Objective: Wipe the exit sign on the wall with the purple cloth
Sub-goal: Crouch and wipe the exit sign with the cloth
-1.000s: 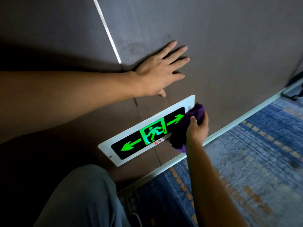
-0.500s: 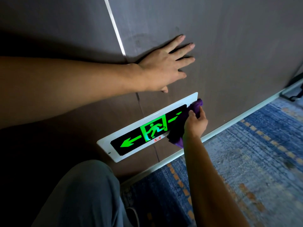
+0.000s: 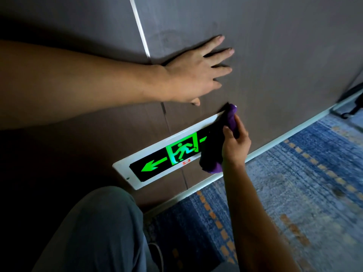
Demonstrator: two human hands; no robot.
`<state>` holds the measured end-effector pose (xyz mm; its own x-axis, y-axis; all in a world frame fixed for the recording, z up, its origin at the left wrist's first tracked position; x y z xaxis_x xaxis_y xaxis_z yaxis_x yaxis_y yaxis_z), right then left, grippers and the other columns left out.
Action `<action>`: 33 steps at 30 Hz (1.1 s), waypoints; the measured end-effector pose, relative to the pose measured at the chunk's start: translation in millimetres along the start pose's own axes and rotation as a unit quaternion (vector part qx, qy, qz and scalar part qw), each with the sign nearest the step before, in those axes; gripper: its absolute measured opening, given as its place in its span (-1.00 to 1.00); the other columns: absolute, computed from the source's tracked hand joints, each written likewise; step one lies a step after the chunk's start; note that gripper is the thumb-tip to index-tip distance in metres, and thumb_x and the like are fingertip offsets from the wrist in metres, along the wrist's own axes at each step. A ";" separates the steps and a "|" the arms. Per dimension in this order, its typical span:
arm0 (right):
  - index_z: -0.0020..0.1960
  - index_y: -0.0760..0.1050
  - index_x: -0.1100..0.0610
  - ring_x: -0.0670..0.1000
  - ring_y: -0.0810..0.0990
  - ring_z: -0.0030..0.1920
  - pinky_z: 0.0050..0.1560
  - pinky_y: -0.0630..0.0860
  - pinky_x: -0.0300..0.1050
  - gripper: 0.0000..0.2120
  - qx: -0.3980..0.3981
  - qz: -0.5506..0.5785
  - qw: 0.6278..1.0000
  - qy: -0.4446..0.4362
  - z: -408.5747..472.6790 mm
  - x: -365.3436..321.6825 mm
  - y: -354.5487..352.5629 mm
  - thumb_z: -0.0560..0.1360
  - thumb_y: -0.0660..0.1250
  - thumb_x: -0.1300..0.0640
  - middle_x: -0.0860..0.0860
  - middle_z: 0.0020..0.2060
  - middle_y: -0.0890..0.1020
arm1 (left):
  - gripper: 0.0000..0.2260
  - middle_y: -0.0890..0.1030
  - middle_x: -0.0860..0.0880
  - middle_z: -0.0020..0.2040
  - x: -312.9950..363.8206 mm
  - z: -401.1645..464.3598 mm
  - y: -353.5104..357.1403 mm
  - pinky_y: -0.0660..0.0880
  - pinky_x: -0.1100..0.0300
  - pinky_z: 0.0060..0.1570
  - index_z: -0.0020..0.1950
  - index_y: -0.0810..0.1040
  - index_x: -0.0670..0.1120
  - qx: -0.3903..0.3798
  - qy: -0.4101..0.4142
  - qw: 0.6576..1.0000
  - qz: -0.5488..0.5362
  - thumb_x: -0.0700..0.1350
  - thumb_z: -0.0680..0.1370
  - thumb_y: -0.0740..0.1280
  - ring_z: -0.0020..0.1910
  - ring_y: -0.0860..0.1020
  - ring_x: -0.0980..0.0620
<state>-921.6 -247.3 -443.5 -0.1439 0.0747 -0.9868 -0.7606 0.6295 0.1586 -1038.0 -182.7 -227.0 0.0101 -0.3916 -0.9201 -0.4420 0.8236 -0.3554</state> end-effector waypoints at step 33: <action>0.56 0.34 -0.16 0.06 0.58 0.34 0.43 0.47 0.07 -0.41 0.033 -0.109 0.992 0.048 11.5 -11.2 -2.7 0.57 0.33 0.17 -0.02 0.39 0.59 | -0.30 0.20 -0.07 0.67 7.3 -5.5 12.6 -0.13 -0.36 0.59 0.60 0.35 0.02 0.022 -0.003 1.000 0.003 0.34 0.54 0.29 0.67 0.02 -0.26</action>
<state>-910.7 -240.9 -433.3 -0.0426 -0.1400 -0.9892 -0.7372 0.6727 -0.0634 -1048.5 -177.4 -237.3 0.0130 -0.3844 -0.9231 -0.4021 0.8432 -0.3567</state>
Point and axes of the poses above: each hand's wrist, its own z-axis towards the middle knuckle, its own y-axis out of the palm, x = y × z, the point moved 1 cm from there along z, towards the middle knuckle
